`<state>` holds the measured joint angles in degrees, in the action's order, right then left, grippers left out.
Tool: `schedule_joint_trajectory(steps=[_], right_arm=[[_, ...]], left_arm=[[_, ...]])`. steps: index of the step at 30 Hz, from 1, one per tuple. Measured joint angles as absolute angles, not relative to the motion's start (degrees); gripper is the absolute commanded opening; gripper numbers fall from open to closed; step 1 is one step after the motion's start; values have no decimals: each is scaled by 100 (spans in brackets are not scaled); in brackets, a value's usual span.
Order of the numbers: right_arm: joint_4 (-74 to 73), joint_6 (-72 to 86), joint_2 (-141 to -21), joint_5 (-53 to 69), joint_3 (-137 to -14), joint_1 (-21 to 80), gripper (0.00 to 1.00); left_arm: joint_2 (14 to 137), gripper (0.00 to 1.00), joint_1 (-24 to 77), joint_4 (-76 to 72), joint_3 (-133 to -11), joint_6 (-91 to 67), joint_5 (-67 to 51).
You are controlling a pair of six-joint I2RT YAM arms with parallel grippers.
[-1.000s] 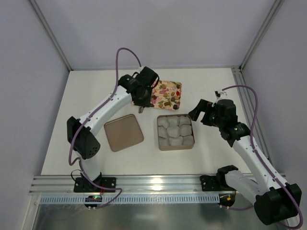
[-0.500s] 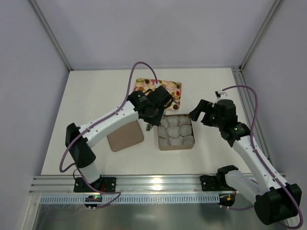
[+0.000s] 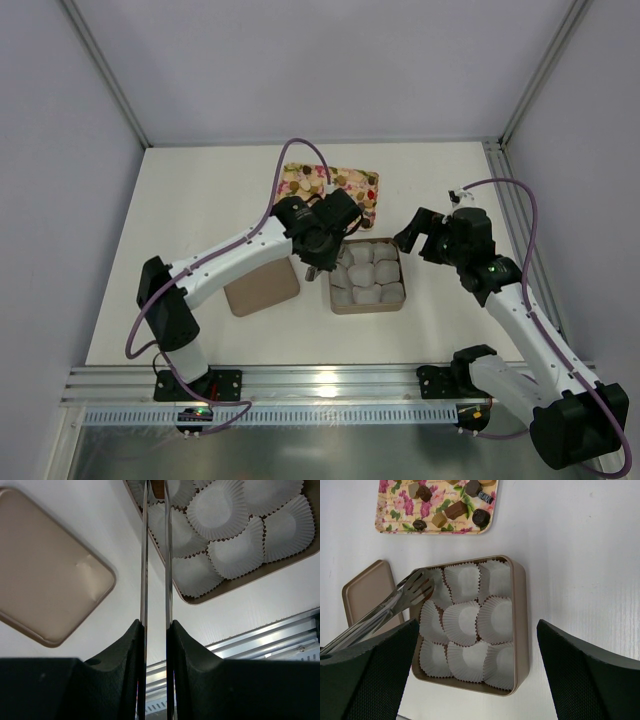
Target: Pack the chocolate
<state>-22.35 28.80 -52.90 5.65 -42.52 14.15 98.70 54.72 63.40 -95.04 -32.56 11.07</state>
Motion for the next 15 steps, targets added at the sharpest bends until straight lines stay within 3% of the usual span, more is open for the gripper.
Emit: schedule_joint_trajectory(steps=[15], right_arm=[[-2235,2884,-5290,565,-4252,1415,100]], left_arm=[[9872,36,5502,6259,-9489,-3267,1090]])
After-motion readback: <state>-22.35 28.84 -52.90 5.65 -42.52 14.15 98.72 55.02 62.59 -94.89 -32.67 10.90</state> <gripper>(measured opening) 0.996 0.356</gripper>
